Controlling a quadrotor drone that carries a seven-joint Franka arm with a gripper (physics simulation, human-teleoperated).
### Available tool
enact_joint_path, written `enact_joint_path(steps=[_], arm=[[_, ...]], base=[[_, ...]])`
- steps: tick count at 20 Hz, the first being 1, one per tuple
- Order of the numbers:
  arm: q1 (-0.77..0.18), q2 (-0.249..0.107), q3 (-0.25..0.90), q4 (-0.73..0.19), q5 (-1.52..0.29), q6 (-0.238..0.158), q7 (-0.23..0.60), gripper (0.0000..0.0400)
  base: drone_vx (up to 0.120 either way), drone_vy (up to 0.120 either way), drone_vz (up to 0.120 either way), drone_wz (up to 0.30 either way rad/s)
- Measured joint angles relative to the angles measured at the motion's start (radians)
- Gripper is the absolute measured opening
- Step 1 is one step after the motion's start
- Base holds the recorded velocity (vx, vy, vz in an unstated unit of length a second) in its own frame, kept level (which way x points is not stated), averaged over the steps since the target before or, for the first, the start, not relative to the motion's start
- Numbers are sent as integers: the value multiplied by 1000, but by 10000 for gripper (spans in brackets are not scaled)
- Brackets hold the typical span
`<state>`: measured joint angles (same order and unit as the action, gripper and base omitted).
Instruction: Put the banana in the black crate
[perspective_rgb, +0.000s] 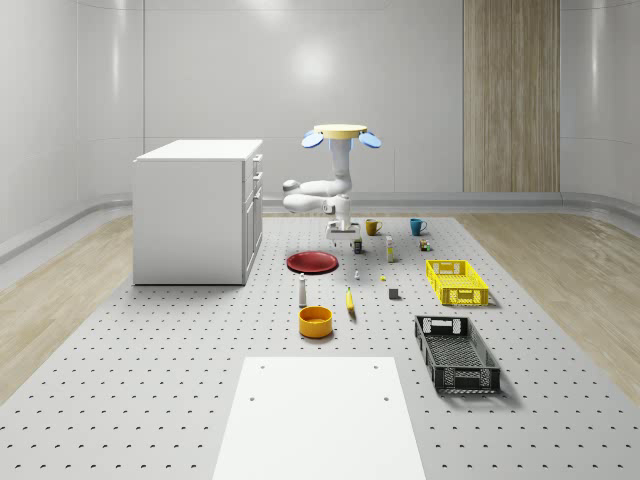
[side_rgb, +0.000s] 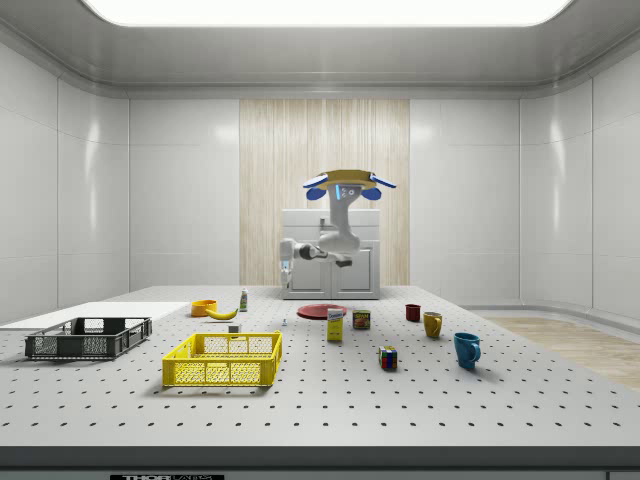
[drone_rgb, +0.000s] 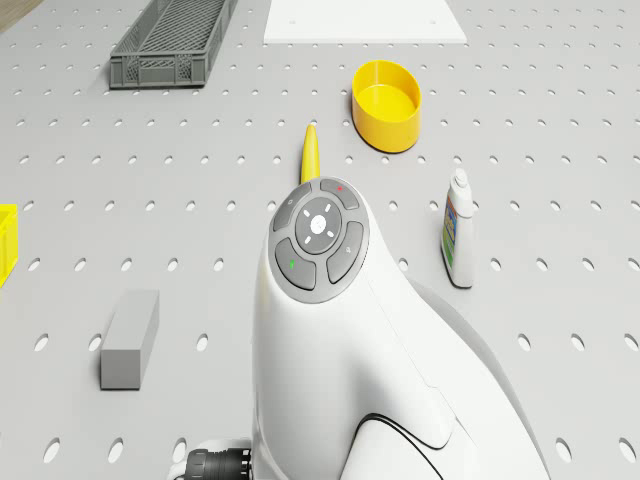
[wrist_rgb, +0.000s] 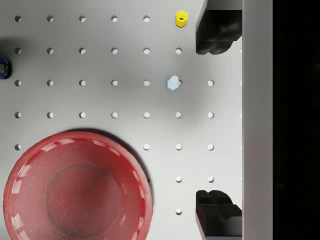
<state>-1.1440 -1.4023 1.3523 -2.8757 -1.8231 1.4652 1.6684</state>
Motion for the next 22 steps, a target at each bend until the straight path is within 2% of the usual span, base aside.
enact_joint_path(steps=[4, 9, 13, 22], arm=[[-2, -10, 2, 1, 5, 10, 2, 400], [-5, -23, 4, 1, 10, 21, 5, 400], [-8, -32, 6, 2, 14, 30, 6, 400], [-12, -52, 9, 2, 22, 48, 10, 400]], base=[[120, 0, -120, 0], [120, 0, -8, 0], [120, 0, -120, 0], [120, 18, 0, 0]])
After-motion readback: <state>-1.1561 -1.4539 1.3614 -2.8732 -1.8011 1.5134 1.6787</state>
